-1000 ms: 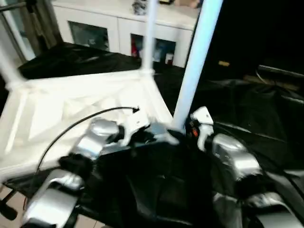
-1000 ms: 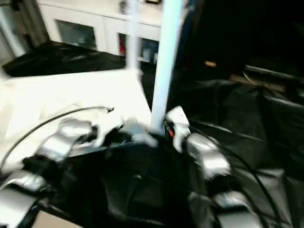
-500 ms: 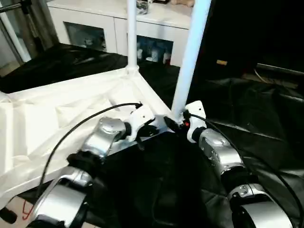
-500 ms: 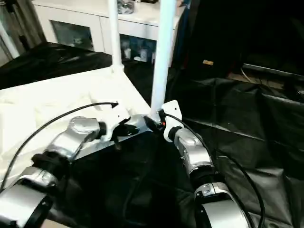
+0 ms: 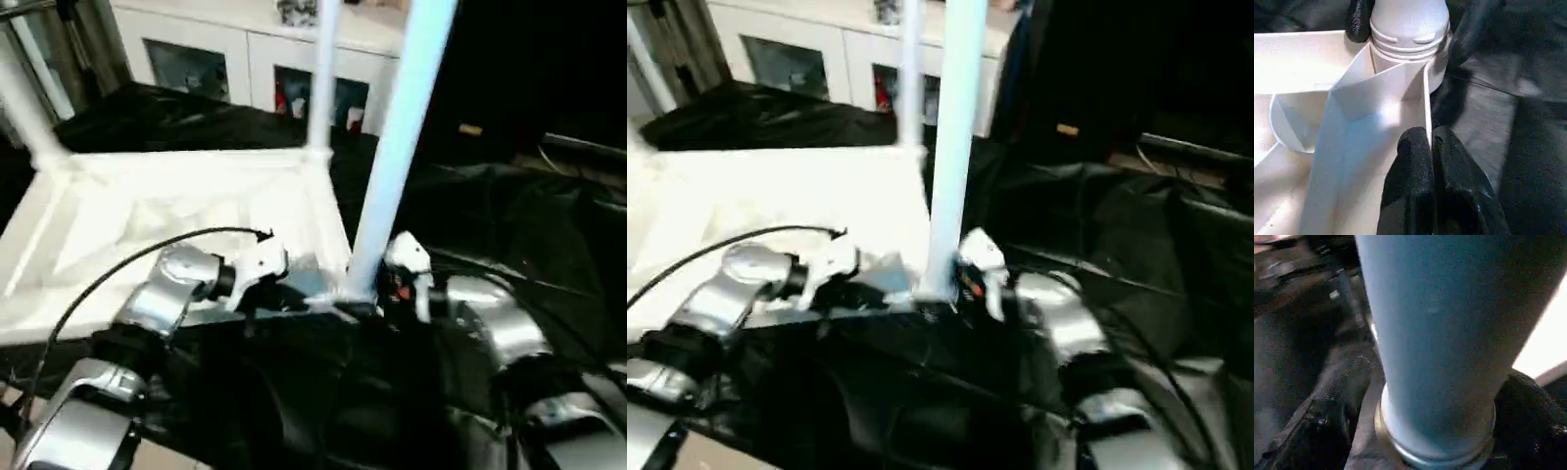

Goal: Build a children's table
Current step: Rotate leg to tighten

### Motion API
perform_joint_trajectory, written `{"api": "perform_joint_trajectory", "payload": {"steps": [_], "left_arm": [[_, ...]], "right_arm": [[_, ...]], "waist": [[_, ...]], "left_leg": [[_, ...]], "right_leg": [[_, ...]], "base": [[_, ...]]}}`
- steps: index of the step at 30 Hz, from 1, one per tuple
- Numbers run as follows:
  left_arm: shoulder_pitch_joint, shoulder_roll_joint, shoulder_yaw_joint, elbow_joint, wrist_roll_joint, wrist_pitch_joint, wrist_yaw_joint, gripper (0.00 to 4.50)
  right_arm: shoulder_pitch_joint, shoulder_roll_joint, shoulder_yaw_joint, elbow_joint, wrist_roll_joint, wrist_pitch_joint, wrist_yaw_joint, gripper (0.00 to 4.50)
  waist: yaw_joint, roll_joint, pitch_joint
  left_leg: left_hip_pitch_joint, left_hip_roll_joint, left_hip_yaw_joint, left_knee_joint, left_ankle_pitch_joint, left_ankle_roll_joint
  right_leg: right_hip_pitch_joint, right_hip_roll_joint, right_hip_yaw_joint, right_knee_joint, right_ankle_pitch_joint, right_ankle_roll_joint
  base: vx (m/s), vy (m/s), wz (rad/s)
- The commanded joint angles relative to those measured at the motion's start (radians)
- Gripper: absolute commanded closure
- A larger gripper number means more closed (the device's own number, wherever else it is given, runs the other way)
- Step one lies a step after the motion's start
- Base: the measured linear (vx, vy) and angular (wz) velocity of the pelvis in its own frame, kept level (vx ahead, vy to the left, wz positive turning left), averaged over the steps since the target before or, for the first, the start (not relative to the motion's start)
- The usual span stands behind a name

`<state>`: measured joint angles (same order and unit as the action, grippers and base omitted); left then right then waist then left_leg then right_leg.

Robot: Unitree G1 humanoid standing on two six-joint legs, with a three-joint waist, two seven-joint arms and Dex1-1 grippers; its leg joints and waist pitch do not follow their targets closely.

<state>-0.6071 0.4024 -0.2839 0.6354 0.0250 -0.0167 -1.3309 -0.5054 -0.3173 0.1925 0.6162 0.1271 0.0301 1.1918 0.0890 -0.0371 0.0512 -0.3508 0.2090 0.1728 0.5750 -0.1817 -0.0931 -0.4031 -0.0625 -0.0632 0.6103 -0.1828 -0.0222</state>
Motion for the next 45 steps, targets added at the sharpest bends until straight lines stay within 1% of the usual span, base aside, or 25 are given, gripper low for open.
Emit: {"api": "perform_joint_trajectory", "payload": {"steps": [1, 2, 3, 5, 6, 12, 15, 18, 19, 20, 21, 22, 23, 24, 25, 26, 30, 32, 33, 35, 36, 37, 41, 43, 45], "left_arm": [[0.008, -0.005, -0.003, -0.02, -0.042, -0.012, -0.039, 4.5], [0.009, -0.004, -0.003, -0.02, -0.044, -0.011, -0.043, 4.5], [0.013, 0.0, -0.003, -0.028, -0.049, -0.005, -0.055, 4.5], [0.019, 0.0, -0.004, -0.036, -0.051, 0.002, -0.061, 4.5], [0.019, 0.0, -0.004, -0.036, -0.051, 0.002, -0.061, 4.5], [0.026, -0.011, 0.001, -0.039, -0.058, 0.009, -0.058, 4.5], [0.017, -0.033, 0.011, -0.023, -0.042, 0.028, 0.003, 4.5], [-0.003, -0.064, 0.026, 0.014, -0.013, 0.039, 0.108, 4.5], [-0.008, -0.078, 0.032, 0.02, -0.008, 0.04, 0.141, 4.5], [-0.008, -0.078, 0.032, 0.02, -0.008, 0.04, 0.141, 4.5], [-0.018, -0.1, 0.035, 0.027, 0.0, 0.052, 0.185, 4.5], [-0.03, -0.126, 0.04, 0.038, 0.012, 0.063, 0.245, 4.5], [-0.033, -0.13, 0.041, 0.04, 0.013, 0.066, 0.254, 4.5], [-0.06, -0.186, 0.054, 0.067, 0.027, 0.093, 0.367, 4.5], [-0.06, -0.186, 0.054, 0.067, 0.027, 0.093, 0.367, 4.5], [-0.076, -0.218, 0.063, 0.082, 0.032, 0.107, 0.427, 4.5], [-0.096, -0.274, 0.063, 0.096, 0.037, 0.105, 0.484, 4.5], [-0.095, -0.29, 0.054, 0.088, 0.038, 0.1, 0.477, 4.5], [-0.088, -0.29, 0.045, 0.077, 0.039, 0.1, 0.455, 4.5], [-0.081, -0.288, 0.039, 0.07, 0.041, 0.1, 0.44, 4.5], [-0.071, -0.279, 0.034, 0.061, 0.041, 0.097, 0.419, 4.5], [-0.066, -0.274, 0.031, 0.057, 0.041, 0.097, 0.408, 4.5], [-0.049, -0.241, 0.023, 0.042, 0.032, 0.086, 0.35, 4.5], [-0.041, -0.222, 0.018, 0.029, 0.025, 0.091, 0.312, 4.5], [-0.029, -0.188, 0.008, 0.01, 0.013, 0.088, 0.239, 4.5]], "right_arm": [[0.014, -0.009, 0.015, -0.023, 0.015, 0.019, 0.041, 0.85], [0.014, -0.009, 0.014, -0.024, 0.017, 0.022, 0.043, 0.85], [0.02, -0.01, 0.013, -0.036, 0.023, 0.036, 0.055, 0.98], [0.028, -0.01, 0.015, -0.052, 0.03, 0.05, 0.065, 1.2], [0.028, -0.01, 0.015, -0.052, 0.03, 0.05, 0.065, 1.2], [0.049, -0.004, 0.023, -0.091, 0.046, 0.089, 0.075, 1.72], [0.061, 0.009, 0.017, -0.088, 0.041, 0.09, 0.043, 1.8], [0.071, 0.026, -0.003, -0.084, 0.042, 0.094, -0.018, 1.82], [0.064, 0.045, -0.011, -0.056, 0.022, 0.082, -0.084, 1.82], [0.064, 0.045, -0.011, -0.056, 0.022, 0.082, -0.084, 1.83], [0.05, 0.075, -0.022, -0.006, -0.006, 0.068, -0.189, 1.83], [0.033, 0.109, -0.04, 0.043, -0.028, 0.067, -0.301, 1.83], [0.031, 0.114, -0.043, 0.05, -0.031, 0.066, -0.318, 1.83], [-0.002, 0.181, -0.081, 0.124, -0.049, 0.069, -0.509, 1.83], [-0.002, 0.181, -0.081, 0.124, -0.049, 0.069, -0.509, 1.83], [-0.02, 0.216, -0.1, 0.153, -0.05, 0.084, -0.596, 1.83], [-0.051, 0.276, -0.103, 0.176, -0.067, 0.077, -0.692, 1.83], [-0.061, 0.289, -0.081, 0.178, -0.089, 0.04, -0.691, 1.83], [-0.062, 0.295, -0.079, 0.173, -0.079, 0.026, -0.663, 1.48], [-0.065, 0.3, -0.085, 0.175, -0.067, 0.019, -0.646, 1.48], [-0.065, 0.298, -0.093, 0.169, -0.05, 0.019, -0.619, 1.24], [-0.066, 0.298, -0.099, 0.169, -0.041, 0.018, -0.606, 1.24], [-0.065, 0.256, -0.09, 0.161, -0.049, 0.005, -0.569, 0.82], [-0.062, 0.228, -0.08, 0.153, -0.051, -0.01, -0.518, 0.82], [-0.044, 0.177, -0.062, 0.111, -0.033, -0.021, -0.397, 0.82]], "waist": [[0.002, -0.005, -0.058], [0.002, -0.004, -0.058], [0.001, -0.008, -0.057], [0.002, -0.007, -0.057], [0.002, -0.007, -0.058], [0.003, -0.009, -0.059], [0.003, -0.01, -0.058], [0.001, -0.012, -0.055], [0.002, -0.012, -0.055], [-0.002, -0.014, -0.053], [-0.003, -0.014, -0.054], [-0.007, -0.012, -0.052], [-0.012, -0.013, -0.051], [-0.014, -0.013, -0.052], [-0.02, -0.012, -0.051], [-0.023, -0.012, -0.054], [-0.025, -0.009, -0.056], [-0.025, -0.01, -0.059], [-0.025, -0.008, -0.06], [-0.024, -0.007, -0.061], [-0.024, -0.008, -0.061], [-0.024, -0.007, -0.061], [-0.025, -0.006, -0.063], [-0.025, -0.006, -0.062], [-0.024, -0.005, -0.061]], "left_leg": [[0.003, 0.029, 0.004, -0.061, -0.19, 0.058], [0.003, 0.029, 0.004, -0.062, -0.193, 0.053], [0.004, 0.029, 0.003, -0.063, -0.197, 0.05], [0.005, 0.029, 0.003, -0.063, -0.199, 0.048], [0.004, 0.03, 0.002, -0.063, -0.195, 0.047], [0.002, 0.028, 0.003, -0.062, -0.175, 0.049], [0.003, 0.027, 0.003, -0.061, -0.175, 0.049], [0.007, 0.026, 0.004, -0.062, -0.199, 0.043], [0.009, 0.025, 0.003, -0.063, -0.203, 0.04], [0.005, 0.023, 0.001, -0.065, -0.213, 0.035], [0.004, 0.023, 0.0, -0.065, -0.216, 0.033], [0.007, 0.023, 0.0, -0.066, -0.224, 0.021], [0.005, 0.02, -0.004, -0.068, -0.237, 0.01], [0.003, 0.021, -0.005, -0.069, -0.233, 0.004], [0.005, 0.02, -0.006, -0.069, -0.242, -0.006], [0.009, 0.02, -0.005, -0.067, -0.243, -0.006], [0.006, 0.019, -0.001, -0.065, -0.23, 0.018], [0.001, 0.019, -0.002, -0.065, -0.215, 0.028], [0.0, 0.019, -0.001, -0.064, -0.206, 0.033], [-0.001, 0.019, 0.0, -0.063, -0.193, 0.042], [-0.001, 0.019, 0.0, -0.063, -0.19, 0.044], [-0.002, 0.019, 0.001, -0.063, -0.185, 0.05], [-0.002, 0.021, 0.001, -0.062, -0.172, 0.057], [-0.003, 0.021, 0.001, -0.062, -0.174, 0.059], [-0.002, 0.022, 0.002, -0.061, -0.181, 0.067]], "right_leg": [[0.05, -0.076, 0.047, -0.073, -0.241, -0.198], [0.048, -0.077, 0.048, -0.074, -0.252, -0.196], [0.048, -0.076, 0.047, -0.075, -0.259, -0.195], [0.048, -0.077, 0.048, -0.076, -0.267, -0.191], [0.048, -0.077, 0.048, -0.075, -0.264, -0.191], [0.049, -0.075, 0.047, -0.072, -0.237, -0.192], [0.049, -0.076, 0.047, -0.073, -0.241, -0.192], [0.045, -0.077, 0.048, -0.081, -0.296, -0.179], [0.044, -0.079, 0.048, -0.084, -0.317, -0.171], [0.045, -0.079, 0.047, -0.087, -0.348, -0.161], [0.046, -0.08, 0.046, -0.087, -0.366, -0.154], [0.039, -0.081, 0.046, -0.092, -0.398, -0.146], [0.043, -0.082, 0.043, -0.095, -0.445, -0.13], [0.044, -0.083, 0.043, -0.094, -0.455, -0.124], [0.04, -0.082, 0.042, -0.098, -0.471, -0.117], [0.039, -0.083, 0.043, -0.099, -0.47, -0.114], [0.038, -0.079, 0.045, -0.095, -0.382, -0.138], [0.044, -0.079, 0.043, -0.089, -0.337, -0.145], [0.046, -0.079, 0.044, -0.086, -0.311, -0.151], [0.047, -0.079, 0.044, -0.084, -0.278, -0.162], [0.047, -0.079, 0.044, -0.082, -0.271, -0.165], [0.049, -0.08, 0.045, -0.081, -0.258, -0.172], [0.052, -0.079, 0.044, -0.075, -0.215, -0.19], [0.053, -0.08, 0.043, -0.075, -0.21, -0.196], [0.053, -0.08, 0.045, -0.075, -0.207, -0.202]], "base": [[0.0, 0.0, 0.0], [0.0, 0.0, 0.0], [0.0, 0.0, 0.0], [0.0, 0.0, 0.0], [0.0, 0.0, 0.0], [0.0, 0.0, 0.0], [0.0, 0.0, 0.0], [0.0, 0.0, 0.0], [0.0, 0.0, 0.0], [0.0, 0.0, 0.0], [0.0, 0.0, 0.0], [0.0, 0.0, 0.0], [0.0, 0.0, 0.0], [0.0, 0.0, 0.0], [0.0, 0.0, 0.0], [0.0, 0.0, 0.0], [0.0, 0.0, 0.0], [0.0, 0.0, 0.0], [0.0, 0.0, 0.0], [0.0, 0.0, 0.0], [0.0, 0.0, 0.0], [0.0, 0.0, 0.0], [0.0, 0.0, 0.0], [0.0, 0.0, 0.0], [0.0, 0.0, 0.0]]}}
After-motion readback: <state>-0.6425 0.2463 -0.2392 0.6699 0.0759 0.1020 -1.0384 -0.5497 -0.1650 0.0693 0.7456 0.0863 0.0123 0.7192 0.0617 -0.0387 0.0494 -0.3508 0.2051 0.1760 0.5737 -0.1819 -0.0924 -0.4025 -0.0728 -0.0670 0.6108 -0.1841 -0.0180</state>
